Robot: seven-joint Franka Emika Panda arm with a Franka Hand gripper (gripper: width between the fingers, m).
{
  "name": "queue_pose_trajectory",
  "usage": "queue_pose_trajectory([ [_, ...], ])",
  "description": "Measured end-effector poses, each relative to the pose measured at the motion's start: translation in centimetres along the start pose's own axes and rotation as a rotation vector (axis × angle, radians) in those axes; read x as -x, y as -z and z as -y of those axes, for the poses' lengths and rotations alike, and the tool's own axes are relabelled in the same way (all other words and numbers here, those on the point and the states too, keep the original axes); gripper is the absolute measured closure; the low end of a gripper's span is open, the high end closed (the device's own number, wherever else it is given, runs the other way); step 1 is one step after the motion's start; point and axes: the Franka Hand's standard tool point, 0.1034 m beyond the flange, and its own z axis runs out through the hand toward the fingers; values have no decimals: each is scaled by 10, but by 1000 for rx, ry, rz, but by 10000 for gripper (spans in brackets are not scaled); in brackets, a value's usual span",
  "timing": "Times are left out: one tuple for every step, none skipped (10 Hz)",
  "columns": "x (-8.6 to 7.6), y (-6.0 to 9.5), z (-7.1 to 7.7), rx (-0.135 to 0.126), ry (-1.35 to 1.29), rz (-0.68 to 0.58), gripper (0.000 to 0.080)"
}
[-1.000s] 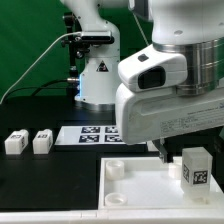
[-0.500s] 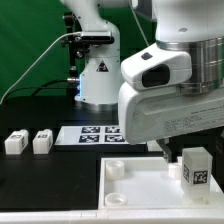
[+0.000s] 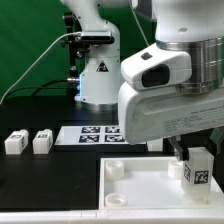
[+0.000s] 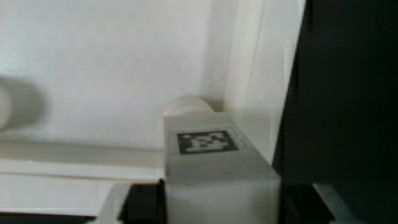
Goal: Assemble one leg
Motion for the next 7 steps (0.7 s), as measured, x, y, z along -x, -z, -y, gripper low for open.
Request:
queue_pose_trajectory([
  [0,0,0,0,-18,0,505],
  [0,0,0,0,-18,-1,505],
  [-4,0,-1,-7,-128,-38,505],
  [-3,-1,-1,-20,-328,-59,505],
  [-4,-1,1,-25,-502,-69,504],
  [-6,-1,0,-41,-694,-82,504],
  [-7,-1,-2,-64,-860,-87,502],
])
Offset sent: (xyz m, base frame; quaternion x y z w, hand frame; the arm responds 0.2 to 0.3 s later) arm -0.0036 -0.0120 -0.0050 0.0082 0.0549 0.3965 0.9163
